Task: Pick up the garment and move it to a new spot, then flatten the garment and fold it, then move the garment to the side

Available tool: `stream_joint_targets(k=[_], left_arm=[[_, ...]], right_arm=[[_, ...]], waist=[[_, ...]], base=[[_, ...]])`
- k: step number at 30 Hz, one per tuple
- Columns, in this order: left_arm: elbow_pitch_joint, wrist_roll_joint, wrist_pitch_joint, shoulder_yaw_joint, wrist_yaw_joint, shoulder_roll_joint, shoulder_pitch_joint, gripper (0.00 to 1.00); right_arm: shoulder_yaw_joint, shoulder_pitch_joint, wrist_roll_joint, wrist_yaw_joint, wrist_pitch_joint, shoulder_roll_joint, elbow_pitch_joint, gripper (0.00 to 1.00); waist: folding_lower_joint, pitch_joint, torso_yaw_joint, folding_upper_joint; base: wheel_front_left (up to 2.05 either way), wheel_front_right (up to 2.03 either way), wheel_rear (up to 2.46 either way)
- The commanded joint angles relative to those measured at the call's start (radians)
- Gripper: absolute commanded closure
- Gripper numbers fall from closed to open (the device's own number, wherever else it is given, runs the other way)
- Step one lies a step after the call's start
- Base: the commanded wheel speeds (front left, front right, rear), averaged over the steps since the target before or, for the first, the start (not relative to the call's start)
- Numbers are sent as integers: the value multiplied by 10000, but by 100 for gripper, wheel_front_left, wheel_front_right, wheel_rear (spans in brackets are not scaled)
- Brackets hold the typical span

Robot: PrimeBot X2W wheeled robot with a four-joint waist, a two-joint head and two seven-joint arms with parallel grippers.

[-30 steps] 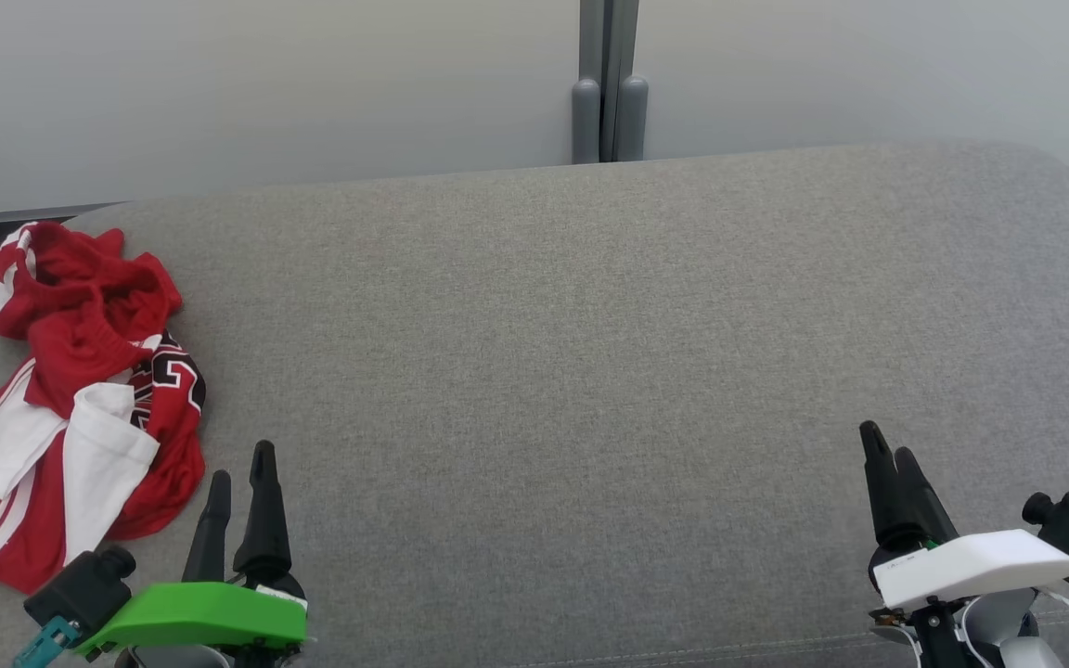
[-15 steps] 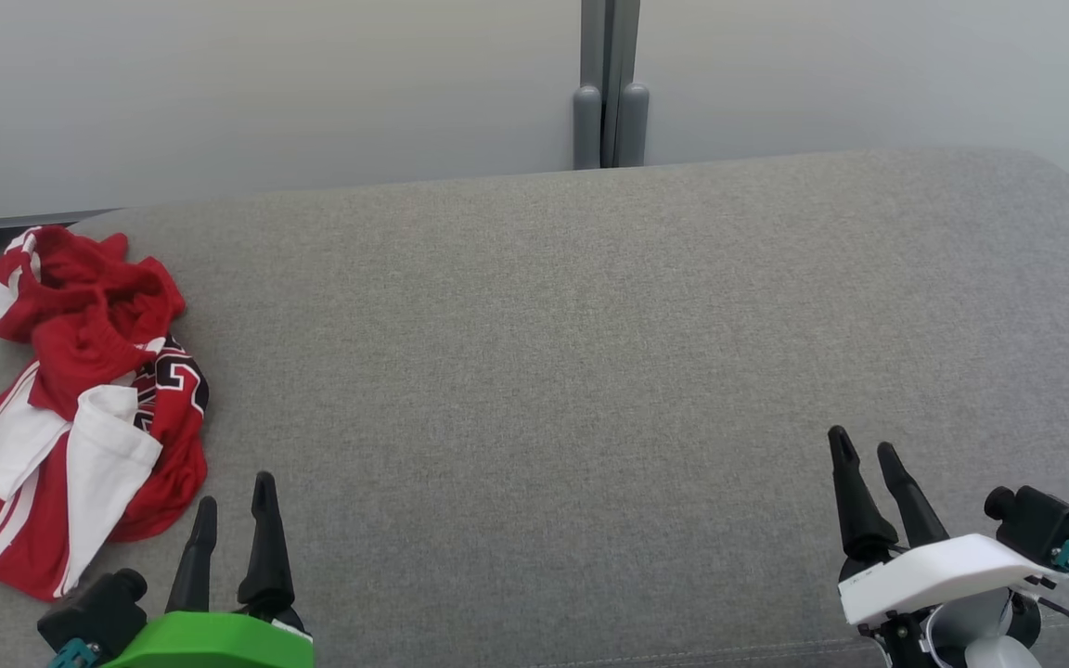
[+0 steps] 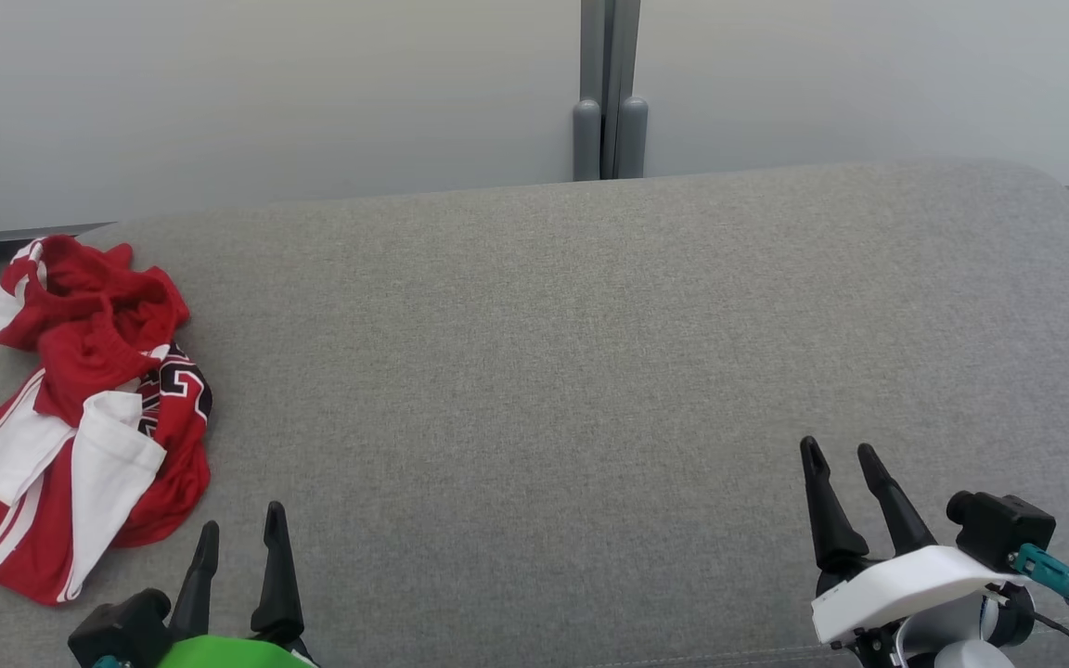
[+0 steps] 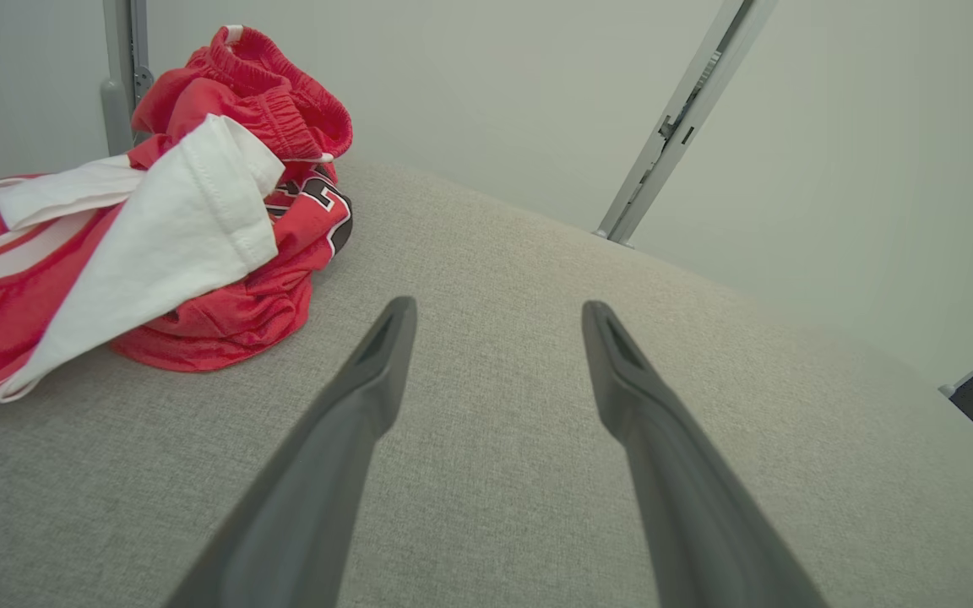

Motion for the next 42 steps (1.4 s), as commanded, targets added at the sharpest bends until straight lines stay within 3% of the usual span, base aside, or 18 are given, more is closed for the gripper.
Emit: stream_joint_targets(k=[1,42], left_arm=[[-2,338,-101,25,62,90,75,0],[269,3075,-706,-163,449,231,625,0]], right_arm=[[98,-165,-368,5,-129,-53,-43,0],[861,-115,-3518,5,-1124,-86,502,0]], waist=[[0,-31,-4,0],[-1,-226,51,0]], base=[[0,0,0],[0,0,0]])
